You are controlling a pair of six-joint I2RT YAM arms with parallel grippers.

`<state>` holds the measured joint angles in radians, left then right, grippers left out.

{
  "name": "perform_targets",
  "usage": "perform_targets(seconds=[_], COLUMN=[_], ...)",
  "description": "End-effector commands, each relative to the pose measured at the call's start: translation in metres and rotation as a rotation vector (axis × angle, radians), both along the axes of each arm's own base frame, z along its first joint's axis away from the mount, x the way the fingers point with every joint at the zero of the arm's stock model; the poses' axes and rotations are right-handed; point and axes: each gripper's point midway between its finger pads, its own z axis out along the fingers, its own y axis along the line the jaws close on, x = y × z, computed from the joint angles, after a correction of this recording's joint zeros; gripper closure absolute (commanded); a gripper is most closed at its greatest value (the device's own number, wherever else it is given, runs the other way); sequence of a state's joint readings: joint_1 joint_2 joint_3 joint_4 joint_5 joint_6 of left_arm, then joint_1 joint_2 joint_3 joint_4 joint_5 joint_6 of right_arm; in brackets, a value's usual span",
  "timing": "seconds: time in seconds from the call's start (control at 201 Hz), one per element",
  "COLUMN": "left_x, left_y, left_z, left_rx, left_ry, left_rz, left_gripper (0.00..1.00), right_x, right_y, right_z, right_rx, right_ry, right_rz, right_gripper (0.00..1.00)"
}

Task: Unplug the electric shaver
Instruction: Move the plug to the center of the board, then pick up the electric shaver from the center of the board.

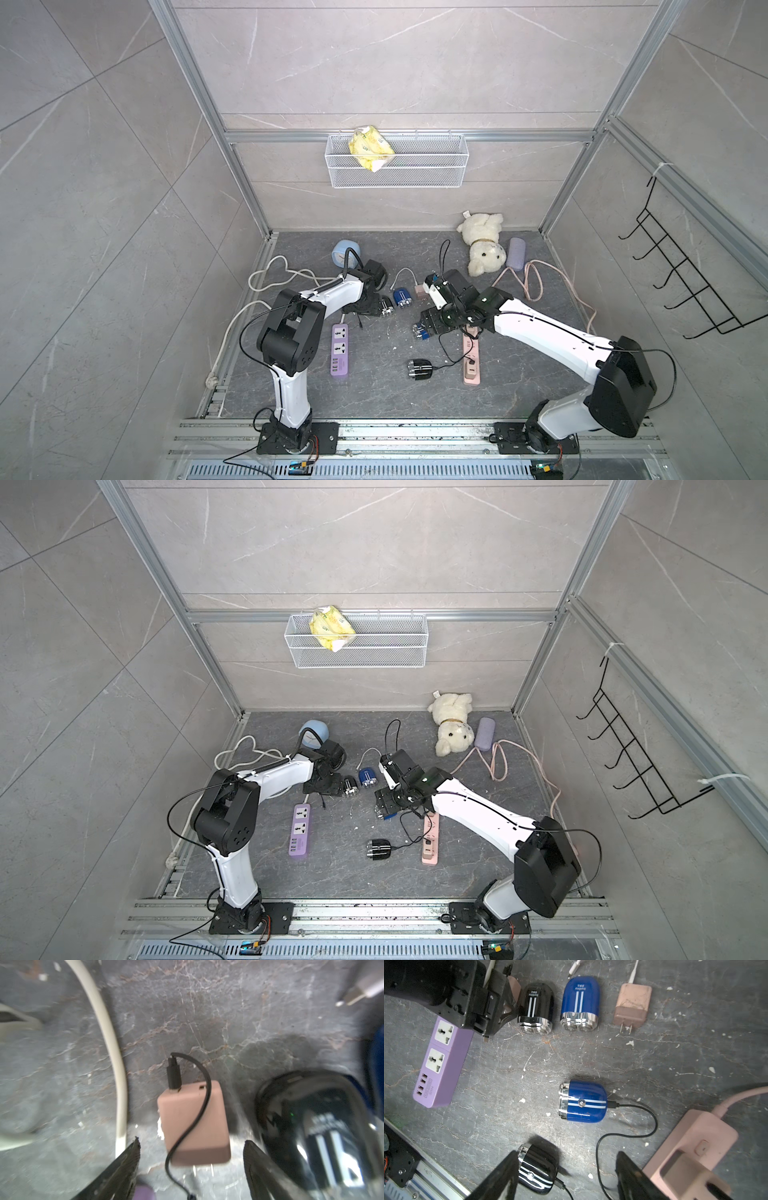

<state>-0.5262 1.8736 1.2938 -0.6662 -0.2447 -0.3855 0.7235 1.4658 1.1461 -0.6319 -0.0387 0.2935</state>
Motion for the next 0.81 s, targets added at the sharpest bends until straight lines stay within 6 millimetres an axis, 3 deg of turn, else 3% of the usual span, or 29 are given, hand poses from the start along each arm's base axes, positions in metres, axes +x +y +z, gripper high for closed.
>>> perform_targets(seconds=[0.0, 0.184, 0.388, 0.403, 0.428, 0.478, 0.592, 0.801], left_x=[-0.001, -0.029, -0.077, -0.080, -0.087, -0.100, -0.121, -0.142], left_y=[-0.012, -0.067, -0.126, -0.130, -0.136, -0.148, -0.160, -0.159], left_z=[0.054, 0.081, 0.068, 0.067, 0.065, 0.061, 0.057, 0.063], left_rx=[-0.020, -0.068, -0.082, -0.087, -0.090, -0.106, -0.131, -0.184], left_ry=[-0.098, -0.145, -0.103, -0.098, -0.089, -0.070, -0.045, -0.049], left_rz=[-0.067, -0.282, -0.511, -0.526, -0.549, -0.593, -0.651, -0.696], left_gripper=[0.18, 0.17, 0.17, 0.16, 0.03, 0.01, 0.01, 0.01], right_x=[0.000, -0.007, -0.015, -0.015, -0.015, -0.016, -0.019, -0.024], right_y=[-0.018, -0.045, -0.073, -0.075, -0.078, -0.083, -0.096, -0.126], right_z=[0.011, 0.020, 0.026, 0.027, 0.027, 0.029, 0.031, 0.039], right_rx=[0.003, 0.008, 0.020, 0.018, 0.019, 0.022, 0.035, 0.026], right_ry=[-0.032, -0.060, -0.065, -0.064, -0.066, -0.071, -0.086, -0.124], right_rz=[-0.066, -0.141, -0.219, -0.226, -0.238, -0.259, -0.307, -0.401], right_gripper=[0.25, 0.24, 0.20, 0.20, 0.20, 0.20, 0.19, 0.16])
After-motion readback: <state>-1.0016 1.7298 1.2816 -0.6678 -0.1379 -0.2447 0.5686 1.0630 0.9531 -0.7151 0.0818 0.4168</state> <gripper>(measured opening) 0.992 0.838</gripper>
